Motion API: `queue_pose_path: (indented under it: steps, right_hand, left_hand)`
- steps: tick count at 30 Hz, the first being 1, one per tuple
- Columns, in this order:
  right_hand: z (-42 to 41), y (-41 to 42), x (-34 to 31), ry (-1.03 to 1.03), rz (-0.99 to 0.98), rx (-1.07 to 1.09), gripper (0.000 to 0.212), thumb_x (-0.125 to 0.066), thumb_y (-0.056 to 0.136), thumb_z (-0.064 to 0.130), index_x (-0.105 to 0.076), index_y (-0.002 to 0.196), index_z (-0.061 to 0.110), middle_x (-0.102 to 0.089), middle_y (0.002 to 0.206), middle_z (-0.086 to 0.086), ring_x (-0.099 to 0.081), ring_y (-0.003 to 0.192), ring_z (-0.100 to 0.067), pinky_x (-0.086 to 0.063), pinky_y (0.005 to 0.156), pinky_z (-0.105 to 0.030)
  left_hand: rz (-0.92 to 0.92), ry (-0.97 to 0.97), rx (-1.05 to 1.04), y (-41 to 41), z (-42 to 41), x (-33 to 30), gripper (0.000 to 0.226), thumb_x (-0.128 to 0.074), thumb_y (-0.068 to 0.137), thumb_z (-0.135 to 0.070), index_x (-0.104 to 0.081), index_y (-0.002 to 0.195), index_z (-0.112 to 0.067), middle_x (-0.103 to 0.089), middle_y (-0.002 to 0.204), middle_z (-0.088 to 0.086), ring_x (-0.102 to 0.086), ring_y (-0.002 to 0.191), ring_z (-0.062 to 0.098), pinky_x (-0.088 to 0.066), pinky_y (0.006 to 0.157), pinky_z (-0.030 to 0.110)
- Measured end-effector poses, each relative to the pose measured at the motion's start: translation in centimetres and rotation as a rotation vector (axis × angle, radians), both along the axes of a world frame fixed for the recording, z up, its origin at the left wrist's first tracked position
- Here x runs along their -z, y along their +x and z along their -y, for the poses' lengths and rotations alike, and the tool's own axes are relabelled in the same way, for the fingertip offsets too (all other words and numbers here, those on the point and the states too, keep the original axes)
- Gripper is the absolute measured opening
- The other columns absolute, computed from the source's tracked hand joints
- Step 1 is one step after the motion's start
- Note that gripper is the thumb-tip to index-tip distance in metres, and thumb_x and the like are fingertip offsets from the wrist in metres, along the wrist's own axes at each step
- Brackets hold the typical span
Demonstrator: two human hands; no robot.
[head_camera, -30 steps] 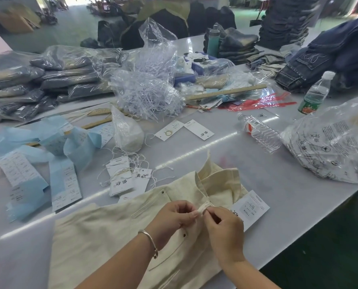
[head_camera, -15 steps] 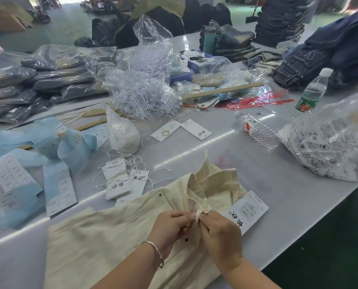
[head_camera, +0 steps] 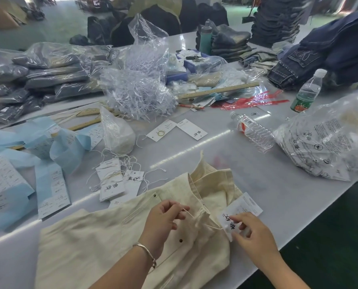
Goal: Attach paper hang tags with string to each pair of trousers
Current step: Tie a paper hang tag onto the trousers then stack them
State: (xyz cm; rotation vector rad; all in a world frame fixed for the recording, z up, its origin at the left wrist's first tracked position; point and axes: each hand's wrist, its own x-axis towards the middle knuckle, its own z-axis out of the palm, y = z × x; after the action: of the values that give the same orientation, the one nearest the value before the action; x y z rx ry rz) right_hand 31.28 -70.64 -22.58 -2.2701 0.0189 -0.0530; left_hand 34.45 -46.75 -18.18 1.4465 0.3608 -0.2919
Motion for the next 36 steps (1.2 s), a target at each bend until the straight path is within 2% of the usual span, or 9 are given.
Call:
queue_pose_path:
  steps: [3, 9, 13, 18, 23, 26, 29, 32, 36]
  right_hand:
    - [-0.2, 0.3, 0.1, -0.003, -0.056, -0.059, 0.028, -0.077, 0.079, 0.02, -0.065, 0.089, 0.043, -0.063, 0.09, 0.015, -0.055, 0.085, -0.002, -0.042, 0.065, -0.013]
    - [-1.1, 0.8, -0.2, -0.103, -0.01, -0.182, 0.014, -0.073, 0.082, 0.012, -0.071, 0.078, 0.024, -0.058, 0.079, 0.019, -0.055, 0.083, -0.004, -0.041, 0.065, -0.016]
    - [-1.3, 1.3, -0.2, -0.182, -0.005, -0.237, 0.011, -0.069, 0.086, 0.012, -0.068, 0.09, 0.022, -0.055, 0.082, 0.019, -0.052, 0.082, -0.001, -0.04, 0.072, -0.012]
    - [-1.8, 1.5, 0.3, -0.285, -0.042, -0.26, 0.007, -0.061, 0.089, 0.009, -0.067, 0.088, 0.013, -0.058, 0.088, 0.007, -0.05, 0.087, -0.01, -0.038, 0.076, -0.014]
    - [-2.1, 1.8, -0.7, -0.331, -0.117, -0.259, 0.012, -0.048, 0.095, 0.012, -0.053, 0.088, 0.02, -0.05, 0.094, 0.01, -0.044, 0.091, -0.009, -0.04, 0.078, -0.021]
    - [-2.1, 1.5, -2.1, -0.14, -0.11, -0.164, 0.015, -0.051, 0.094, 0.007, -0.053, 0.082, 0.017, -0.056, 0.084, 0.008, -0.05, 0.081, -0.01, -0.044, 0.074, -0.025]
    - [-2.3, 1.0, -4.2, 0.175, -0.028, -0.104, 0.016, -0.062, 0.087, 0.002, -0.063, 0.077, 0.013, -0.064, 0.07, 0.004, -0.06, 0.071, -0.009, -0.047, 0.064, -0.017]
    - [-2.9, 1.1, -6.0, 0.514, -0.067, -0.098, 0.013, -0.067, 0.084, -0.002, -0.071, 0.079, 0.009, -0.069, 0.07, -0.004, -0.066, 0.069, -0.016, -0.054, 0.067, -0.023]
    - [-3.4, 1.4, -7.0, 0.761, -0.155, -0.116, 0.01, -0.069, 0.082, -0.005, -0.074, 0.084, 0.004, -0.069, 0.072, -0.017, -0.065, 0.069, -0.026, -0.056, 0.072, -0.031]
  left_hand:
    - [0.041, -0.035, 0.053, -0.1, 0.0, -0.3, 0.009, -0.062, 0.089, -0.008, -0.059, 0.082, -0.013, -0.075, 0.094, 0.01, -0.061, 0.069, 0.011, -0.039, 0.05, 0.018]
    - [0.075, 0.011, 0.133, -0.2, 0.5, -0.9, 0.008, -0.059, 0.091, -0.003, -0.059, 0.084, -0.008, -0.074, 0.083, 0.012, -0.064, 0.065, 0.015, -0.04, 0.05, 0.018]
    - [0.076, 0.049, 0.16, -0.5, 0.7, -1.1, 0.012, -0.059, 0.091, -0.005, -0.06, 0.081, -0.012, -0.073, 0.081, 0.008, -0.062, 0.068, 0.014, -0.041, 0.055, 0.02]
    - [0.096, 0.076, 0.21, -1.2, 1.2, -1.2, 0.014, -0.059, 0.091, -0.004, -0.061, 0.079, -0.013, -0.074, 0.08, 0.006, -0.061, 0.066, 0.011, -0.042, 0.056, 0.018]
    - [0.179, 0.165, 0.291, -1.4, 1.8, -1.6, 0.006, -0.071, 0.082, -0.014, -0.067, 0.078, -0.012, -0.071, 0.073, 0.002, -0.06, 0.065, 0.01, -0.04, 0.056, 0.023]
    - [0.273, 0.255, 0.32, -1.4, 2.0, -1.6, 0.008, -0.072, 0.084, -0.009, -0.069, 0.077, -0.011, -0.066, 0.07, -0.001, -0.056, 0.066, 0.009, -0.044, 0.062, 0.021]
    - [0.408, 0.428, 0.372, -1.5, 2.3, -2.0, 0.014, -0.072, 0.084, -0.012, -0.069, 0.075, -0.023, -0.064, 0.068, -0.015, -0.054, 0.064, 0.0, -0.041, 0.061, 0.014]
    - [0.53, 0.503, 0.388, -1.5, 2.6, -2.7, 0.009, -0.071, 0.081, -0.02, -0.067, 0.076, -0.026, -0.061, 0.071, -0.014, -0.051, 0.063, -0.001, -0.04, 0.061, 0.013]
    - [0.581, 0.586, 0.396, -1.3, 2.8, -3.3, 0.006, -0.063, 0.079, -0.033, -0.065, 0.079, -0.027, -0.058, 0.074, -0.005, -0.049, 0.064, 0.006, -0.045, 0.064, 0.027]
